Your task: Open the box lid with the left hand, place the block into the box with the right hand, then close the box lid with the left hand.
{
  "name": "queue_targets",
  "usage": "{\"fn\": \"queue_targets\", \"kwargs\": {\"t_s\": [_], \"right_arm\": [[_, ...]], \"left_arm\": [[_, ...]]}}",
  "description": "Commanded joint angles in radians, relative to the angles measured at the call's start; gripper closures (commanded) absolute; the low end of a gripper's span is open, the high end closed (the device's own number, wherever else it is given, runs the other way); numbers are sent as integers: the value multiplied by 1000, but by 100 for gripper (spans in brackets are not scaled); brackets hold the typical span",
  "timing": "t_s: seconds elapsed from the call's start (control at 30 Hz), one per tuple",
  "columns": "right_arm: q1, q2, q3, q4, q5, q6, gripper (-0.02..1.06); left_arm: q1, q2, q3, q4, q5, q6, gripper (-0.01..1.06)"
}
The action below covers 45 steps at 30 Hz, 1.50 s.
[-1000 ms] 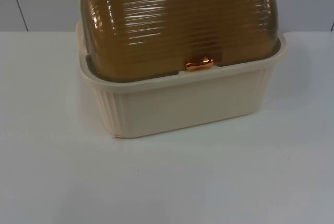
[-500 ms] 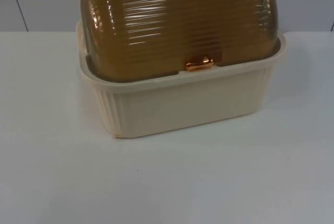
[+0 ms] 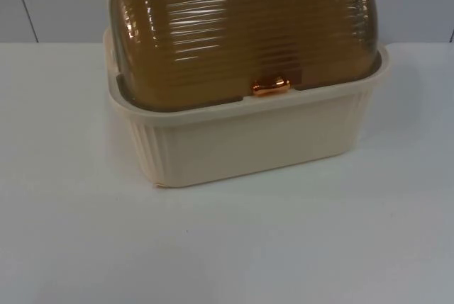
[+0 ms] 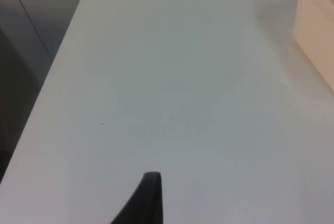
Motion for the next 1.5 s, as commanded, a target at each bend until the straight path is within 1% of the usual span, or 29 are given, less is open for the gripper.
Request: {"fn": "queue_targets", "kwargs": {"t_s": [0.0,0.63,0.77,1.47], "right_arm": [[-3,-2,7,0,-13,-8,0],[-3,-2,7,9,-13,-8,0],[-3,-2,7,9,-13,-8,0],[-3,-2,7,9,-13,-8,0]], "left_arm": [[2,-3,7,-13,-12,13,2],[-5,-3,7,-41,-12,-6,2],[-5,-3,7,-11,-12,-55,2],[-5,-3,7,-11,-12,-55,2]]}}
